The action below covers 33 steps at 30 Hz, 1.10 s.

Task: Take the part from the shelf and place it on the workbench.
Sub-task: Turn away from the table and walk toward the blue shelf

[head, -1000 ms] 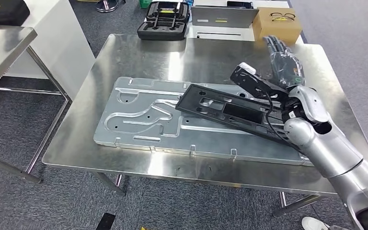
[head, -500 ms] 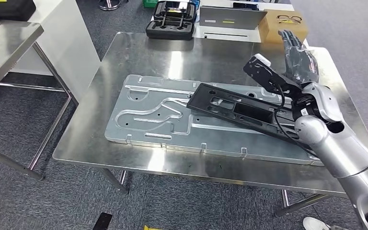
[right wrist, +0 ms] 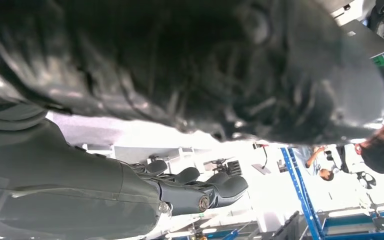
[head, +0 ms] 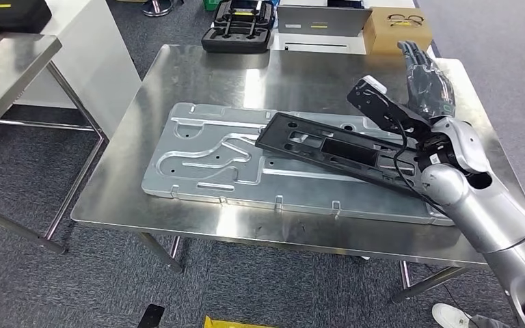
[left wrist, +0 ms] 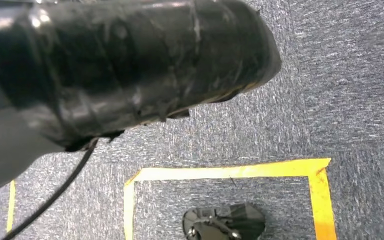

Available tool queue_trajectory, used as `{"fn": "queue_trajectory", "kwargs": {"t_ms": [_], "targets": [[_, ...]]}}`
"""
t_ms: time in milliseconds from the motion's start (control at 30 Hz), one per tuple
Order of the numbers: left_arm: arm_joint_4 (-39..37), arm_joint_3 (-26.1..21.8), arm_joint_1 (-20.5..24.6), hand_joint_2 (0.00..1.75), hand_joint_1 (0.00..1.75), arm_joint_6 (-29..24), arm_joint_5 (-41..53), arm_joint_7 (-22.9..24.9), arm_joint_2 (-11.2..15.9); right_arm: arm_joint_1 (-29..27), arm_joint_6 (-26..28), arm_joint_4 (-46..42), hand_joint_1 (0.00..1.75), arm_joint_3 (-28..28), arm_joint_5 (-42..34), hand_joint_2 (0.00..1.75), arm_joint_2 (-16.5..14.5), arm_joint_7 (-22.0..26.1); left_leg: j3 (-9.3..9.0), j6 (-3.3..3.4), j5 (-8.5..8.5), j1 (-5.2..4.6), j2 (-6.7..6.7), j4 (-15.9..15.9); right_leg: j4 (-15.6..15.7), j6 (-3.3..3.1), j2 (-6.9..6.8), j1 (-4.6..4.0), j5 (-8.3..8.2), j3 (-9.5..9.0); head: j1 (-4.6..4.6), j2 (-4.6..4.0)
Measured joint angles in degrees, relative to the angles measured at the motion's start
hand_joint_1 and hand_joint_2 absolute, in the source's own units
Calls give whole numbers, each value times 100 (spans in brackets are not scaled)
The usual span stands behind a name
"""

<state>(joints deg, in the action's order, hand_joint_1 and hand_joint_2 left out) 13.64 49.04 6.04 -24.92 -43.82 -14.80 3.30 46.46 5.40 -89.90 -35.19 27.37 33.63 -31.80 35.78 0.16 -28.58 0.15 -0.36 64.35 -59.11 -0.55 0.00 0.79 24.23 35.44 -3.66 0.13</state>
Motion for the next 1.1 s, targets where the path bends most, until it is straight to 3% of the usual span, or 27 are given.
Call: {"fn": "queue_trajectory", "kwargs": {"t_ms": [67, 200, 267, 333, 367, 400, 433, 533, 567, 700, 733, 800, 867, 900, 933, 1033, 1100], "targets": [[0, -2, 7, 0, 0, 0, 0, -1, 1, 6, 0, -8, 0, 0, 0, 0, 5, 0, -286, 57, 132, -29, -3, -533, 0, 51, 1, -6, -33, 21, 3, 0], [0, -6, 0, 0, 0, 0, -1, -1, -2, 3, -2, -10, 0, 0, 0, 0, 20, 0, -292, 191, 240, -42, 6, -681, -29, 166, 4, 6, -32, 75, 10, 0], [0, -7, 8, 0, 0, 0, -1, -2, -3, 3, -2, -10, 0, 0, 0, 0, 33, 0, -271, 270, 324, -29, 20, -751, -413, 184, 9, 8, 272, 232, 23, 0], [0, -8, 10, 0, 0, 0, -2, -2, -1, -14, -3, -10, 0, 0, 0, 0, 44, -1, -206, 309, 368, -47, 23, -746, -1169, 199, 14, 13, 701, 522, 34, 0], [0, -8, 7, 0, 0, 0, -2, -1, 0, -29, -4, -10, 0, 0, 0, 0, 48, -1, -169, 312, 383, -55, 23, -732, -1471, 210, 13, 19, 822, 624, 36, 0], [0, -8, 3, 0, 0, 1, -2, -1, -1, -43, -5, -10, 0, 0, 0, 0, 49, -2, -133, 311, 396, -60, 22, -713, -1593, 218, 13, 26, 843, 640, 35, 0], [0, -8, 0, 0, 0, 2, -2, -1, -2, -51, -5, -10, 0, 0, 0, 0, 49, -2, -102, 305, 405, -61, 21, -689, -1477, 222, 12, 30, 756, 539, 36, 0], [0, -8, 0, 0, 0, 4, -2, 0, -11, -39, -5, -13, 0, 0, 0, 0, 51, -2, -15, 268, 407, -69, 13, -574, -405, 202, 10, 25, 364, -89, 34, 0], [0, -9, 3, 0, 0, 4, -2, -1, -13, -36, -5, -17, 0, 0, 0, 0, 52, -3, 16, 241, 411, -77, 10, -540, -179, 186, 12, 14, 310, -199, 32, 0], [0, -16, -2, 0, 0, 2, -2, -1, -10, -33, -7, -28, 0, 1, 0, 0, 61, -7, 111, 106, 407, -77, 5, -480, -72, 59, 12, 3, 212, -169, 27, 0], [0, -19, -2, 0, 0, 3, -2, 0, -9, -30, -7, -32, 0, 1, 0, 0, 61, -7, 168, 70, 297, -70, 5, -361, -57, 16, 3, 17, 175, -150, 21, 0], [0, -23, -2, 0, 0, 15, -23, 6, -15, -25, -7, -39, 0, 1, 1, 0, 60, -7, 396, -1, -123, -41, 7, 213, -44, -40, -15, 22, 104, -88, 6, 0], [0, -29, -4, 0, 0, 33, -74, 20, -27, -26, -7, -43, 0, 0, 13, 0, 60, -7, 623, -48, -497, -11, 8, 895, -48, -54, -22, 11, 40, 2, 0, 0], [0, -33, -5, 0, 0, 38, -97, 28, -31, -27, -6, -43, 0, 0, 24, 0, 60, -7, 632, -58, -550, -3, 8, 1031, -51, -50, -22, 7, 6, 51, 0, 0], [0, -37, -5, 0, 0, 40, -110, 31, -32, -27, -5, -43, 0, 0, 36, 0, 60, -7, 526, -58, -498, 1, 8, 939, -53, -42, -21, 6, -26, 98, 1, 0], [0, -42, 7, 0, 0, 42, -124, 33, -33, -21, -1, -52, 0, 0, 56, 0, 60, -7, -218, -10, -131, -9, 4, -174, -57, 12, -20, 6, -112, 184, 2, 0], [0, -46, 14, 0, 0, 43, -130, 31, -36, -13, 4, -66, 0, 0, 60, 0, 57, -7, -443, 49, -35, -39, -3, -567, -54, 75, -21, 6, -163, 202, 6, 0]]}}
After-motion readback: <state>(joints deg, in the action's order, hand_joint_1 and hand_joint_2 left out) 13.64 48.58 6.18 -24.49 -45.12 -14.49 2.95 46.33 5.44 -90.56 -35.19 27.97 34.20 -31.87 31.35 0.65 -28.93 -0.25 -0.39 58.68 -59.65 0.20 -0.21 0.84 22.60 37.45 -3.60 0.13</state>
